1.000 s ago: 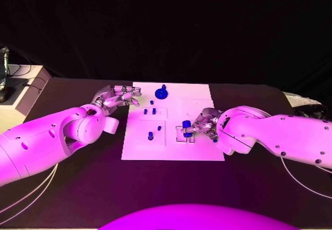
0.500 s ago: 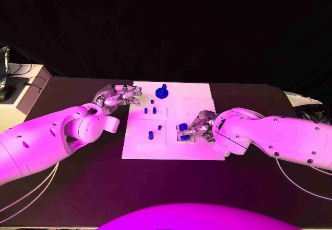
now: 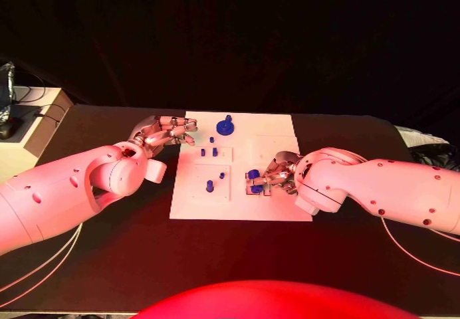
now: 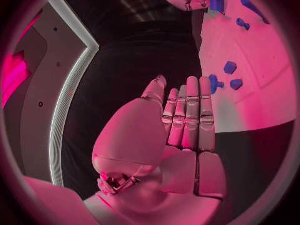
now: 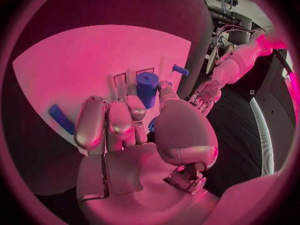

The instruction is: Assemble the parts on the task board

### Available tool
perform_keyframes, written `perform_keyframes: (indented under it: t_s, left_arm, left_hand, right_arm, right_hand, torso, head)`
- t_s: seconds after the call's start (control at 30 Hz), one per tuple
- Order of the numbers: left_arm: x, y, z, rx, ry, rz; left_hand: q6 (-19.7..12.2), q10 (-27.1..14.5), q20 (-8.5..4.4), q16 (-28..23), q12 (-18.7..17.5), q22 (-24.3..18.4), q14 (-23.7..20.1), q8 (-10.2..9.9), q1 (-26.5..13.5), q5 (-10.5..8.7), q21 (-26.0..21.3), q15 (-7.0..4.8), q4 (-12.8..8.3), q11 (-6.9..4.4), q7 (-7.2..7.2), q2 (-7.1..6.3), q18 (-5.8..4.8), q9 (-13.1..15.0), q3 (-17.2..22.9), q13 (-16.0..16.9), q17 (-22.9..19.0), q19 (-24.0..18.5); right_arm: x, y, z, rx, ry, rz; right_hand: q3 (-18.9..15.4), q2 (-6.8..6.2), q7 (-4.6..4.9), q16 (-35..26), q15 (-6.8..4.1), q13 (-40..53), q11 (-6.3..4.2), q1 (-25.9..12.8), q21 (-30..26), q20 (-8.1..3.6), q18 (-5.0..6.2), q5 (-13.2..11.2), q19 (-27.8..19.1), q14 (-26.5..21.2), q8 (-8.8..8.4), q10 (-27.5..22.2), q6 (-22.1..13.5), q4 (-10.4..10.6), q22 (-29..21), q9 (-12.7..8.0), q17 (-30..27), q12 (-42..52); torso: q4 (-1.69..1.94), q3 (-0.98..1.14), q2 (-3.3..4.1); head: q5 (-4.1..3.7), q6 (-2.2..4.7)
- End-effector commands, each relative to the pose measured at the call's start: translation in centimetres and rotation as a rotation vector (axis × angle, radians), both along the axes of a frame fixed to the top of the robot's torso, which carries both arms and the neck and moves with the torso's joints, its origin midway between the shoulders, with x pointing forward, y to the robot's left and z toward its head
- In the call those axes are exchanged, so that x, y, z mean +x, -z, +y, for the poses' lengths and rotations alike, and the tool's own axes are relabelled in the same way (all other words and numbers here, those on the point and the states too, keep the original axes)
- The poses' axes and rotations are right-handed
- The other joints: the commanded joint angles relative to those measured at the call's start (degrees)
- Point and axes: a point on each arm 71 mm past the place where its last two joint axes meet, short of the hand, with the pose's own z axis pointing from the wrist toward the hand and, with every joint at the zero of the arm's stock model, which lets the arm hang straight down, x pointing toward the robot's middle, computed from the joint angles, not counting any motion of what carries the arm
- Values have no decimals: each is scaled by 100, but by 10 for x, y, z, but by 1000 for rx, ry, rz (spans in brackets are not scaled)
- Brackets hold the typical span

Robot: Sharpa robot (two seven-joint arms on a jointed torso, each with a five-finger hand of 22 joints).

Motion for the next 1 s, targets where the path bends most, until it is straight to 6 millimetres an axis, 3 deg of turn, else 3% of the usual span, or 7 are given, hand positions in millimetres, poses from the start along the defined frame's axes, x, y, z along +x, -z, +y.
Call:
perform_keyframes:
  t_s: [0.03,0.17,0.27,0.43,0.53,0.67,1.0]
  left_arm:
    - [0,-1,-2,-10,12,-1]
    - [0,-1,-2,-10,13,0]
    - [0,-1,-1,-10,12,0]
    - [-1,-1,-1,-10,14,1]
    - [-1,-1,-1,-10,14,1]
    - [-1,-1,-1,-10,14,2]
    - [-1,-1,-1,-9,12,2]
  left_hand:
    - [-20,-33,15,23,27,0,-42,-12,-6,-23,-20,17,13,-16,24,-6,-74,5,-22,4,-6,3]
    - [-36,-41,17,25,31,0,-44,-12,-8,-23,-26,19,15,-14,32,-7,-73,5,-30,4,-10,6]
    - [-36,-41,17,25,31,0,-44,-12,-8,-23,-26,19,15,-14,32,-7,-73,5,-30,4,-10,6]
    - [-36,-41,17,25,31,0,-44,-12,-8,-23,-26,19,15,-14,32,-7,-73,5,-30,4,-10,6]
    - [-36,-41,17,25,31,0,-44,-12,-8,-23,-26,19,15,-14,32,-7,-73,5,-30,4,-10,6]
    - [-36,-41,17,25,31,0,-44,-12,-8,-23,-26,19,15,-14,32,-7,-73,5,-30,4,-10,6]
    - [-45,-61,23,27,44,-6,-51,-8,-16,-21,-47,24,20,-8,42,-1,-70,6,-49,5,-23,13]
  right_arm:
    - [-2,4,1,-31,-21,8]
    - [-1,4,1,-32,-20,-2]
    - [-1,4,1,-33,-21,-7]
    - [0,4,1,-34,-22,-19]
    - [0,4,1,-33,-22,-25]
    - [0,4,2,-30,-22,-31]
    - [-1,2,1,-15,-16,-54]
  right_hand:
    - [453,-266,24,-41,19,61,13,39,13,15,-65,-207,241,2,-16,-44,32,32,887,-6,13,-39]
    - [630,-640,36,-56,25,27,24,21,-1,24,-60,-743,239,2,-25,-65,20,595,885,-9,14,-73]
    - [624,-767,35,-60,24,11,24,112,3,24,-60,-904,240,6,-22,-66,20,946,886,-5,27,-68]
    - [513,-872,37,-74,26,-4,26,-22,-5,25,-59,-951,238,3,-30,-77,8,1088,885,-10,23,-80]
    - [-494,-426,48,-76,31,-16,21,-27,-12,25,-59,-402,237,7,-35,-85,-5,832,883,-12,40,-86]
    - [-489,-541,40,-84,28,-29,29,-74,-5,27,-59,-585,238,9,-34,-91,-11,1061,885,-19,46,-84]
    - [-553,-599,41,-90,30,-43,30,-356,1,29,-61,-718,236,7,-33,-100,-17,1105,887,-24,54,-97]
  torso:
    - [-7,-6,0]
    - [-9,-2,0]
    - [-11,0,0]
    - [-7,-1,-4]
    - [-5,-3,-2]
    - [-9,-2,-1]
    - [-5,-2,-6]
  head:
    - [11,-13]
    - [14,-16]
    - [16,-18]
    - [16,-21]
    - [15,-16]
    - [13,-15]
    - [4,-15]
